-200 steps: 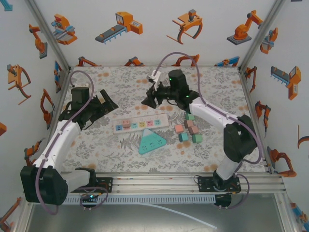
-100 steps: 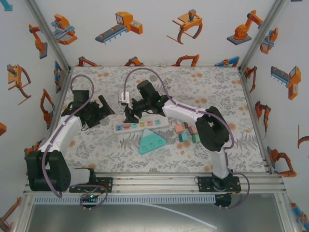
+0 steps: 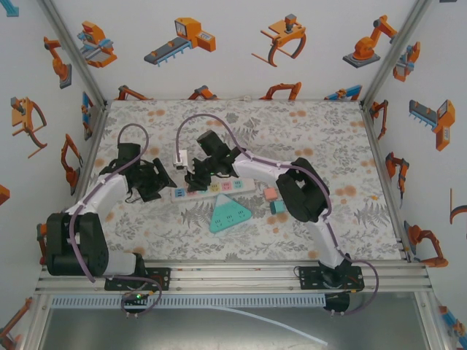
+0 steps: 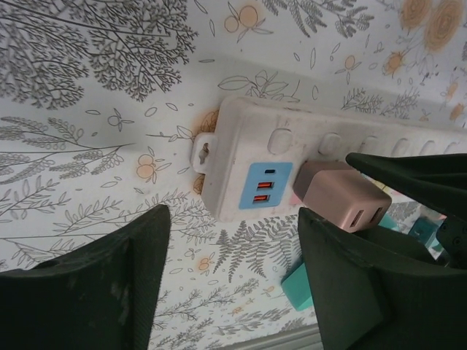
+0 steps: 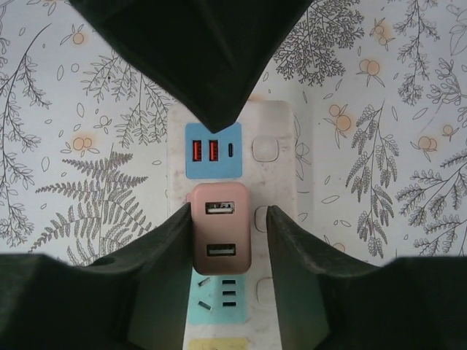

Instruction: Pull the plug off the socket

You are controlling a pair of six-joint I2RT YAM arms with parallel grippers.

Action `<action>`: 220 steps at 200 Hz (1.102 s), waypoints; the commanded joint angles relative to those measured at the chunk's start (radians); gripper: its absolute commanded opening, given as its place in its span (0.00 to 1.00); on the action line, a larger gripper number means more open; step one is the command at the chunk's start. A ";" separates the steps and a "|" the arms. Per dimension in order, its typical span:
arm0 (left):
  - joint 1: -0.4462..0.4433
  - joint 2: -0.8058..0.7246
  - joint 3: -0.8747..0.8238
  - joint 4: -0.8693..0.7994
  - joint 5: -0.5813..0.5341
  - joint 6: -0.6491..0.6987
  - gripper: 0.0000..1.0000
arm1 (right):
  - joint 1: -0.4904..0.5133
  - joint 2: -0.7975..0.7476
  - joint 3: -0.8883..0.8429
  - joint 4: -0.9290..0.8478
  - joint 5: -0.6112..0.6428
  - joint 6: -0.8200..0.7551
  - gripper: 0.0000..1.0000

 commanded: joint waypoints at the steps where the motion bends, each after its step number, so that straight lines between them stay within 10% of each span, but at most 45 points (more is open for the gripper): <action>1: 0.003 0.064 0.000 0.019 0.105 0.026 0.63 | 0.010 0.011 0.050 -0.027 -0.008 -0.012 0.37; 220: 0.005 0.176 0.058 -0.073 0.009 0.059 0.49 | 0.025 -0.040 0.154 -0.082 -0.006 0.003 0.19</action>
